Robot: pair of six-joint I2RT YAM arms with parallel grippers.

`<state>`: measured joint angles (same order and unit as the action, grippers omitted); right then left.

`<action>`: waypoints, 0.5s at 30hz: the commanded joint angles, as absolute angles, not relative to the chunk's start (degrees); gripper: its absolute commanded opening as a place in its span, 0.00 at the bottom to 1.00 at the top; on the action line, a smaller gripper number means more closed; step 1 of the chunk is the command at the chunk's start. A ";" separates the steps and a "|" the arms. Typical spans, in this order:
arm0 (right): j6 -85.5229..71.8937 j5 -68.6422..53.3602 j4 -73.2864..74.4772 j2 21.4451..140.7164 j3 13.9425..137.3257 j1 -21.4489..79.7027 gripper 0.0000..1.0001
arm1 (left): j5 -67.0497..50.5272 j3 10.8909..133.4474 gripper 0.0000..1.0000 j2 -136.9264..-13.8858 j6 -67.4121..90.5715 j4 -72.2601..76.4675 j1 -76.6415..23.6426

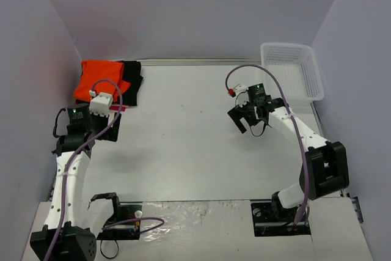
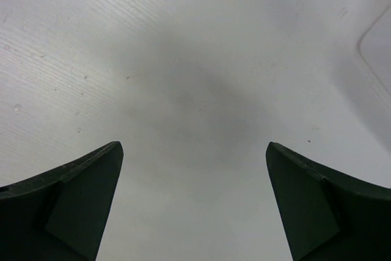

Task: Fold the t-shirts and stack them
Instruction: Put the neatly folded tshirt into the corner of the board with the left arm

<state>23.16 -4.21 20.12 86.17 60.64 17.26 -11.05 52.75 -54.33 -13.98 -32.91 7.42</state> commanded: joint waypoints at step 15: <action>20.13 -1.67 17.23 80.42 61.00 15.03 1.00 | -16.52 49.83 0.94 -48.08 -13.97 -28.65 9.76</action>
